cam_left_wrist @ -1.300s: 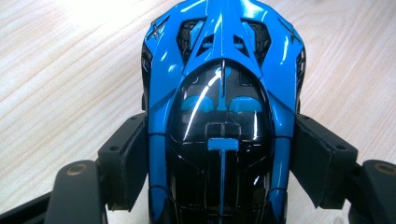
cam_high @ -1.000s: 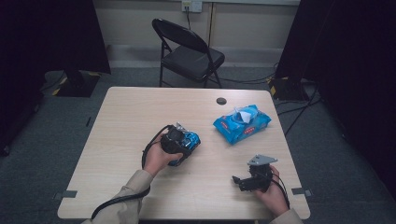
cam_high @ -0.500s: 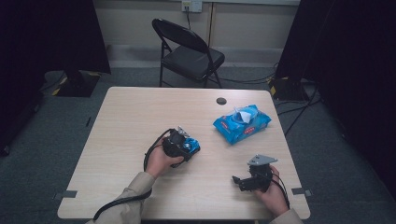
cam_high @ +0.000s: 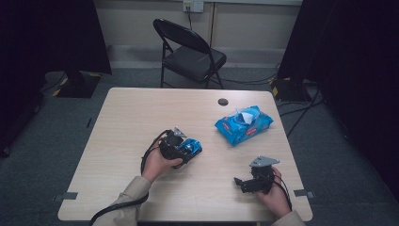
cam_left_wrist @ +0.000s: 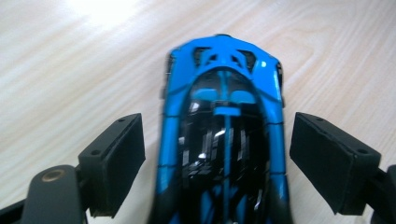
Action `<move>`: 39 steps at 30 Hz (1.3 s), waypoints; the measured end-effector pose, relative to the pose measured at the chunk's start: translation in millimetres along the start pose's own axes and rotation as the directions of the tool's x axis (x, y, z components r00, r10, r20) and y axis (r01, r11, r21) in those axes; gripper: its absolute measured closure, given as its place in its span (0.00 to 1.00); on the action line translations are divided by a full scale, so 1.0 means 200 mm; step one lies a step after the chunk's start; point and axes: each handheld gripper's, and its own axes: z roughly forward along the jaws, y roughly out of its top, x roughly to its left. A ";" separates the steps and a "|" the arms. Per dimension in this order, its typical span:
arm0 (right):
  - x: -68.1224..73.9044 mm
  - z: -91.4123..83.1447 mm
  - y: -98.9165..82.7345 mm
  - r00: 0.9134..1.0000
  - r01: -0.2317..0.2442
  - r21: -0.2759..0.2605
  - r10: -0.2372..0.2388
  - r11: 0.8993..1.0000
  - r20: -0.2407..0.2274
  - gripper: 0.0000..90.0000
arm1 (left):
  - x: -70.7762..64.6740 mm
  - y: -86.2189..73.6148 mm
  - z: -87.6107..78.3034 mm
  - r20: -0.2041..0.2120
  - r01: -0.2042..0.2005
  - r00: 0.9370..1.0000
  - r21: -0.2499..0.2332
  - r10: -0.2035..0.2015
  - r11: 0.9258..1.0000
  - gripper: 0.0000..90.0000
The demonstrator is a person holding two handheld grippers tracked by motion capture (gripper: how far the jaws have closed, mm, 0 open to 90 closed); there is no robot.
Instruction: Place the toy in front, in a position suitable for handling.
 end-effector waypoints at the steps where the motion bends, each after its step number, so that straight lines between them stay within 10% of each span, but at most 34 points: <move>1: 0.00 0.00 0.00 1.000 0.000 0.000 0.000 1.000 0.000 0.02 | 0.01 -0.01 -0.02 0.010 0.015 1.000 -0.005 -0.015 1.000 0.18; 9: 0.00 0.00 0.00 1.000 0.000 0.000 0.000 1.000 0.000 0.02 | 0.05 -0.11 -0.12 0.046 0.033 0.998 -0.037 -0.031 0.999 0.18; 18: 0.00 0.00 0.00 1.000 0.000 0.000 0.000 1.000 0.000 0.02 | 0.03 -0.23 -0.10 0.051 0.025 0.998 -0.047 -0.022 0.999 0.18; 24: 0.00 0.00 0.00 1.000 0.000 0.000 0.000 1.000 0.000 0.02 | 0.00 -0.28 -0.07 0.006 -0.059 0.998 -0.063 0.060 0.996 0.17; 39: 0.00 0.00 0.00 1.000 0.000 0.000 0.000 1.000 0.000 0.02 | 0.00 -0.31 -0.06 0.007 -0.059 0.998 -0.140 0.061 0.988 0.26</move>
